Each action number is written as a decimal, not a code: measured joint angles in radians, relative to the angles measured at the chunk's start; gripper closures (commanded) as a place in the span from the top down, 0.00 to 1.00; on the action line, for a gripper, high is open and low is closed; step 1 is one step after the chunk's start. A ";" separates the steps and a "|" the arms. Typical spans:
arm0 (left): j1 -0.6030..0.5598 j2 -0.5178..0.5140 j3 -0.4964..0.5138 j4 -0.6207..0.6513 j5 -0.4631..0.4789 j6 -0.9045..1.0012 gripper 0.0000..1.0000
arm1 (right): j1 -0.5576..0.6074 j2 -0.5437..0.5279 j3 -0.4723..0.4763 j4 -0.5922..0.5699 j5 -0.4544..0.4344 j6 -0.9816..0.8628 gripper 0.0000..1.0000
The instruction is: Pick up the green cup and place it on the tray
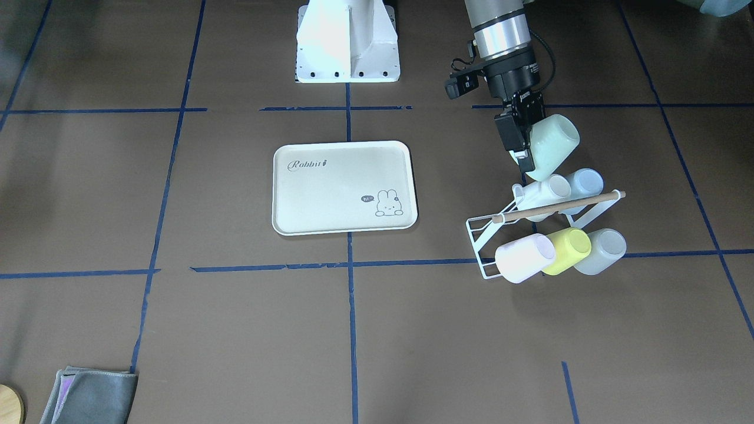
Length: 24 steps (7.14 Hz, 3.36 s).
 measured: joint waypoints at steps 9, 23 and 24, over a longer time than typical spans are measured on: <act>0.046 -0.001 0.195 -0.803 -0.290 -1.251 0.63 | 0.000 0.010 0.006 0.006 -0.002 0.021 1.00; 0.149 -0.201 0.741 -1.383 -0.193 -1.373 0.74 | 0.000 0.011 -0.011 0.004 0.000 0.022 1.00; 0.149 -0.200 0.740 -1.384 -0.194 -1.373 0.76 | 0.000 0.011 -0.011 0.004 0.000 0.022 1.00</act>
